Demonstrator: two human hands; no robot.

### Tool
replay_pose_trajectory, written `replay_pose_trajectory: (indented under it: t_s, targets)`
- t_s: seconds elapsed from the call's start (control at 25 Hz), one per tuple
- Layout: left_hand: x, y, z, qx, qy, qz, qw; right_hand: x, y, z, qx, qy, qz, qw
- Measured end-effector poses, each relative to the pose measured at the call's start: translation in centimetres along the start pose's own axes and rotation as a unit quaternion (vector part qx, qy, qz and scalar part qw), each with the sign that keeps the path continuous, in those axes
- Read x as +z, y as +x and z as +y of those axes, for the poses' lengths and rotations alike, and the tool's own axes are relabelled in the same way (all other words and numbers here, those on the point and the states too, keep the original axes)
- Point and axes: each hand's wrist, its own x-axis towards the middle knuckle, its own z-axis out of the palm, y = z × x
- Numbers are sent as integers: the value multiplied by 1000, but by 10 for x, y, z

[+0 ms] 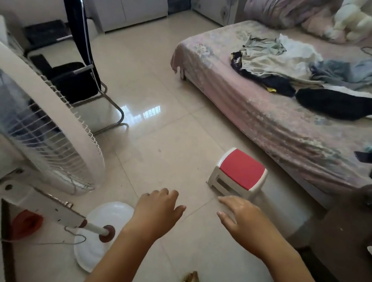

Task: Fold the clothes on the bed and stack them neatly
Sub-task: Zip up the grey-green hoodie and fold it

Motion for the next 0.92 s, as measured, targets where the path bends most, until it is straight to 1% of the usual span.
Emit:
replay_pose_trajectory:
  t_s: [0.16, 0.36, 0.56, 0.72, 0.92]
  targets:
    - [-18, 49, -3, -14, -17, 15, 1000, -30, 51, 1, -2, -2, -2, 1000]
    - [-29, 103, -7, -41, -34, -1, 999, -52, 117, 6, -16, -1, -44, 999]
    - [-55, 192, -14, -95, -37, -5, 995, -96, 224, 22, -53, -20, -66, 996]
    - [-90, 266, -14, -116, -60, 3, 991, -144, 310, 29, -64, -39, -70, 995]
    - [-121, 335, -28, -150, -82, -6, 985, -178, 398, 27, -79, -74, -115, 987]
